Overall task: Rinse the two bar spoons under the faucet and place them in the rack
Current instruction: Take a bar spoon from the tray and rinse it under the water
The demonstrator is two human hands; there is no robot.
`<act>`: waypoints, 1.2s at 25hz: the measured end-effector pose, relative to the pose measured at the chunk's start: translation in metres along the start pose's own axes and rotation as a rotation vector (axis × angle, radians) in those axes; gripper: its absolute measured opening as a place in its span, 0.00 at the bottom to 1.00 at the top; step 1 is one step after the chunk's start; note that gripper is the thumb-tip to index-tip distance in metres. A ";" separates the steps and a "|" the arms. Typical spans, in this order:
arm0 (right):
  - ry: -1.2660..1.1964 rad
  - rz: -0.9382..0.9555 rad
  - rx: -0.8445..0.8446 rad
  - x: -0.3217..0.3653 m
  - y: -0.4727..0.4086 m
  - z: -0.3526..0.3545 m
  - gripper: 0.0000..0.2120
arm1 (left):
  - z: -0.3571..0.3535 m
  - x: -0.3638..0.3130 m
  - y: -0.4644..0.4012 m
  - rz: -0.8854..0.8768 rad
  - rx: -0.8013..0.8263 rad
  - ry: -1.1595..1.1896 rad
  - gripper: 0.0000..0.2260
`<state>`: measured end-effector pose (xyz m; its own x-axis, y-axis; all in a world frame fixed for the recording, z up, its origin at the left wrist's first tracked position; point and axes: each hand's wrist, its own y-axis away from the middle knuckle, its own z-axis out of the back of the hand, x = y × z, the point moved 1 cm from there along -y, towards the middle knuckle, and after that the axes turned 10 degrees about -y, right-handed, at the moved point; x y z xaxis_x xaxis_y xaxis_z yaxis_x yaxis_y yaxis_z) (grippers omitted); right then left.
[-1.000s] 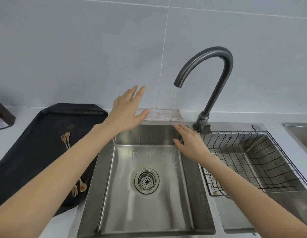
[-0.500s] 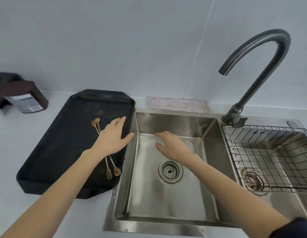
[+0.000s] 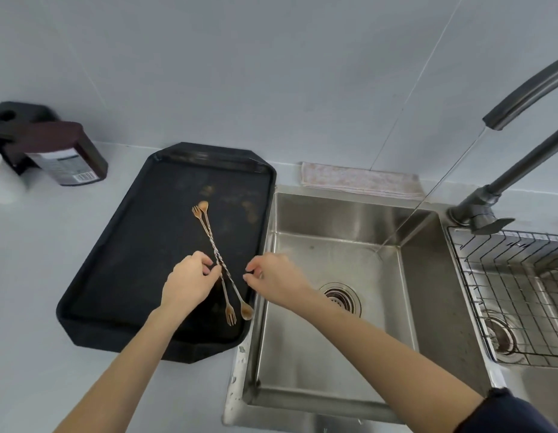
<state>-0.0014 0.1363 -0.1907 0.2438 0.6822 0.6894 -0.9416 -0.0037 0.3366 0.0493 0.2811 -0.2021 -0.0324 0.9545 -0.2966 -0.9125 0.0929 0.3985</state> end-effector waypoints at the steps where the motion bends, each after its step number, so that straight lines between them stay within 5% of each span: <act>1: 0.000 -0.004 0.003 0.003 -0.003 -0.005 0.13 | -0.003 0.001 -0.001 0.006 0.008 0.004 0.14; 13: 0.115 -0.114 0.043 0.007 -0.022 -0.036 0.11 | -0.016 0.002 -0.005 0.029 -0.005 0.102 0.13; 30: -0.316 -0.127 -0.135 -0.024 0.033 0.007 0.10 | -0.004 -0.056 0.019 -0.063 0.027 0.657 0.08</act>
<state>-0.0365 0.1145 -0.1916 0.4002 0.4111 0.8191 -0.9164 0.1771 0.3589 0.0323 0.2284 -0.1818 -0.2294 0.5758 -0.7847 -0.9103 0.1585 0.3824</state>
